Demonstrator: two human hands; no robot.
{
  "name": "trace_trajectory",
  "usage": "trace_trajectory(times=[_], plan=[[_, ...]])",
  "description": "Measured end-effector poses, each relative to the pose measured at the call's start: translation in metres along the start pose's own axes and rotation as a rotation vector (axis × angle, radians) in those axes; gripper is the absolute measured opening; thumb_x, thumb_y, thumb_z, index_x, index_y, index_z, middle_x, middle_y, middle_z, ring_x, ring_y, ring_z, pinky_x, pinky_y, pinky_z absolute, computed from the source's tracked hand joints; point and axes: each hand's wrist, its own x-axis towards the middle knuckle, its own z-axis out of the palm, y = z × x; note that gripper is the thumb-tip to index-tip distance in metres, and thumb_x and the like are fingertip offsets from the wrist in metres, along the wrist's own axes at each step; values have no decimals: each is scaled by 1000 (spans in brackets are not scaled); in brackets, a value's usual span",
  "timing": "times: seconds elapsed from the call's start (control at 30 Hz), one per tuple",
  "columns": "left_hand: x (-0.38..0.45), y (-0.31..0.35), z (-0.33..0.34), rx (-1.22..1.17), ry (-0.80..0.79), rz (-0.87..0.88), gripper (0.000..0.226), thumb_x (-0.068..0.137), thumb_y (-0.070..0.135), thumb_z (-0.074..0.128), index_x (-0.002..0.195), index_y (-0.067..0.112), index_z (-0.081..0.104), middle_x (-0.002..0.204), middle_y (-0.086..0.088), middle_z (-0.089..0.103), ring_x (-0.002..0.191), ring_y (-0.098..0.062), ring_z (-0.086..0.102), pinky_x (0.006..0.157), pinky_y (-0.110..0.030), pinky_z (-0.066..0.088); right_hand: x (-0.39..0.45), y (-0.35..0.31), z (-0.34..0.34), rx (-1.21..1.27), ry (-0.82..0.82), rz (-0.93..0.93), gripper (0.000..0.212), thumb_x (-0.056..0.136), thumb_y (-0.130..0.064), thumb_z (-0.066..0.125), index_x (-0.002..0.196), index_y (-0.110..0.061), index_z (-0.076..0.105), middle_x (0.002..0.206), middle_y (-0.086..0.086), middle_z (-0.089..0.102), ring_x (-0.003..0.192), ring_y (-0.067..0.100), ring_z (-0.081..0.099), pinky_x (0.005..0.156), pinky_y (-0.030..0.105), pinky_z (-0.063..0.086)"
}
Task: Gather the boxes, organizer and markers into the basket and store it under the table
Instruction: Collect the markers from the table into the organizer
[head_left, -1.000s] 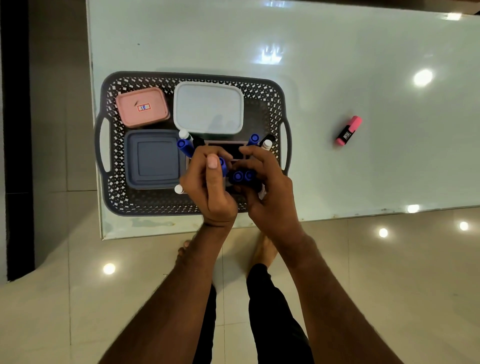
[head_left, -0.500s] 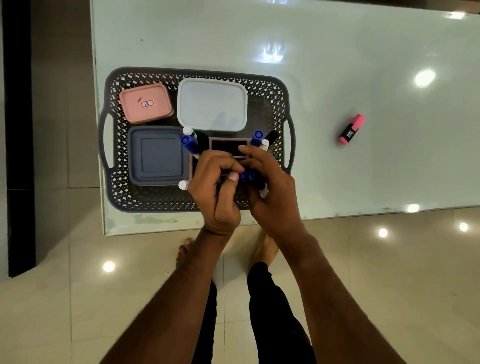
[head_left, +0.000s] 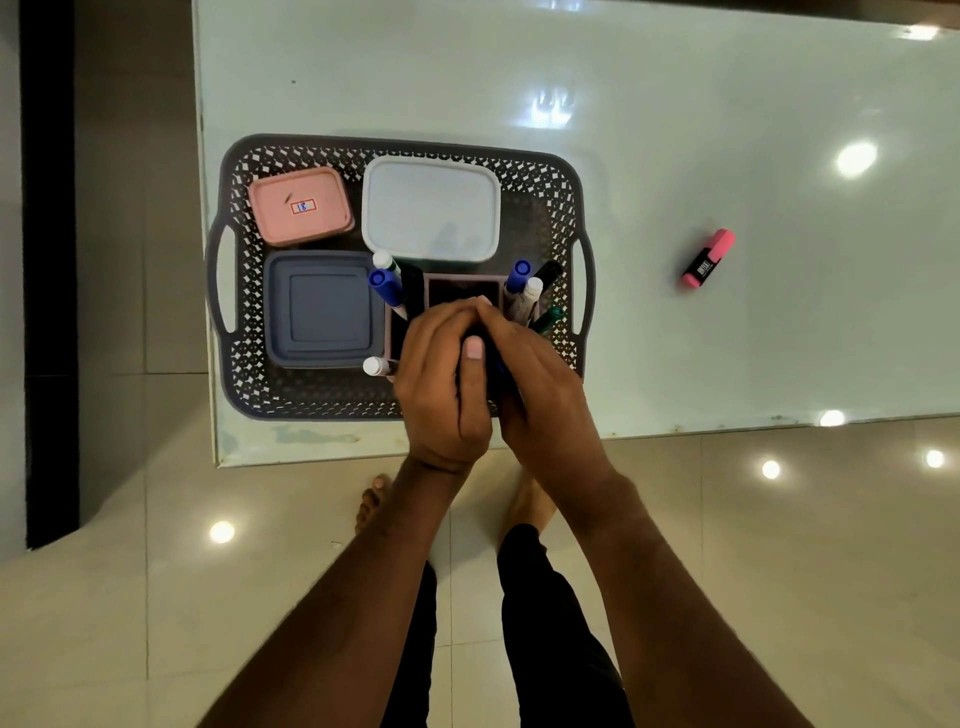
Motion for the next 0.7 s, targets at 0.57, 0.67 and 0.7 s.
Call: trace_trajectory(times=[0.57, 0.67, 0.7], plan=[[-1, 19, 0, 54, -3, -26, 36, 96, 13, 49, 118, -11, 64, 115, -23, 68, 110, -32, 65, 98, -41, 53, -3, 5, -4, -36, 48, -31, 56, 98, -8, 58, 151, 2, 41, 139, 18, 59, 129, 28, 58, 111, 42, 50], [1, 24, -1, 70, 13, -14, 37, 95, 13, 50, 119, -12, 63, 118, -24, 67, 113, -35, 64, 98, -48, 54, -3, 5, -9, -32, 70, -49, 58, 97, -4, 63, 150, 3, 42, 138, 19, 60, 128, 28, 58, 108, 42, 52], [2, 25, -2, 83, 19, -5, 37, 95, 13, 51, 120, -12, 63, 119, -25, 67, 114, -36, 64, 97, -51, 54, -3, 5, -12, -29, 74, -54, 60, 95, -1, 66, 150, 2, 42, 138, 18, 60, 127, 28, 59, 106, 43, 54]])
